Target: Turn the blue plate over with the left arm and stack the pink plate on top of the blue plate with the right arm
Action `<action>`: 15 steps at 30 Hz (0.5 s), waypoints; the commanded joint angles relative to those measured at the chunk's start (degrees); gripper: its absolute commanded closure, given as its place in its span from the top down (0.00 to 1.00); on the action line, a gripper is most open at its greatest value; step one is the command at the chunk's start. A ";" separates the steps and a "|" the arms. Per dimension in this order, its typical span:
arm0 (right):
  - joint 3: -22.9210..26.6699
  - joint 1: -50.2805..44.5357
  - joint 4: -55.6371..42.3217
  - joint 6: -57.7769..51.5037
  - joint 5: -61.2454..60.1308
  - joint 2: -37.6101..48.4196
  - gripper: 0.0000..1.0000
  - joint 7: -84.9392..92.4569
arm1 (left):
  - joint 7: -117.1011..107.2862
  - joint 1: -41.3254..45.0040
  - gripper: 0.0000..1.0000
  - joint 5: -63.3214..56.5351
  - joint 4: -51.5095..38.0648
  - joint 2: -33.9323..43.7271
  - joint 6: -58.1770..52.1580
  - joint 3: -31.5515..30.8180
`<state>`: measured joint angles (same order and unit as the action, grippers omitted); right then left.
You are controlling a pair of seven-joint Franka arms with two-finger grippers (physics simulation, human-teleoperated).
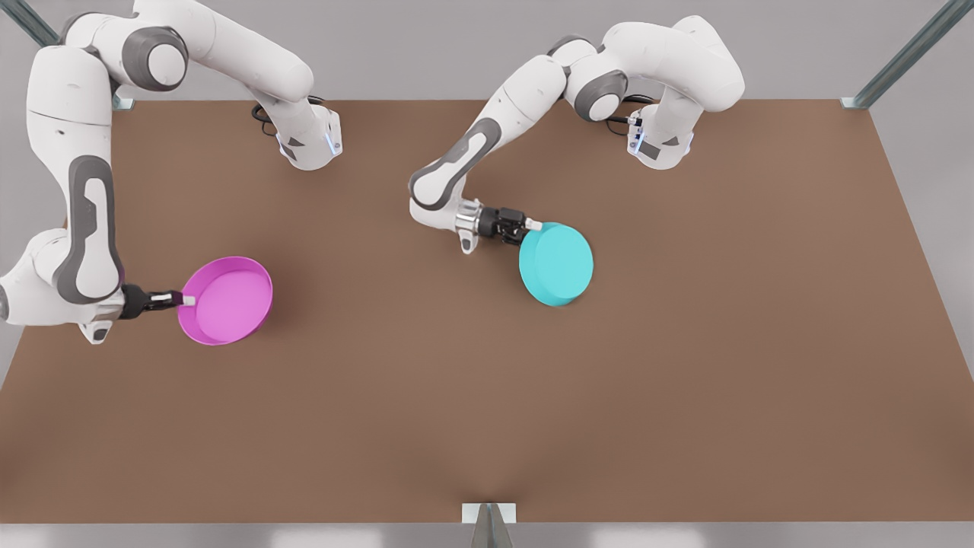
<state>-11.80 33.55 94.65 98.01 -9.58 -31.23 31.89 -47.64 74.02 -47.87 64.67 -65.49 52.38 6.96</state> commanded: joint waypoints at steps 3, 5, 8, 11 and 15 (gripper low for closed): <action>-2.78 -0.32 0.53 -1.16 0.61 2.31 0.21 -0.69 | -0.35 0.16 0.89 3.75 -3.23 -0.78 -0.26 -0.63; -4.02 -2.08 0.62 -1.68 0.70 3.81 0.21 -1.92 | -0.44 0.08 0.89 4.89 -6.22 -0.87 -0.61 -3.71; -9.02 -2.70 4.84 -1.95 0.70 7.59 0.21 -4.64 | -5.01 0.08 0.89 10.52 -9.39 -0.87 -0.53 -5.20; -17.11 -2.61 10.28 4.55 0.44 8.47 0.21 -10.35 | -9.58 -0.10 0.89 15.18 -12.47 -0.78 -0.26 -6.79; -27.04 -2.87 14.06 12.02 0.52 8.38 0.21 -20.19 | -12.83 -1.76 0.89 26.33 -17.48 2.55 -0.44 -6.43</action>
<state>-41.18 30.57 110.08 112.42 -9.53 -22.84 9.65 -60.42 71.11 -27.57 47.25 -59.83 51.86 0.54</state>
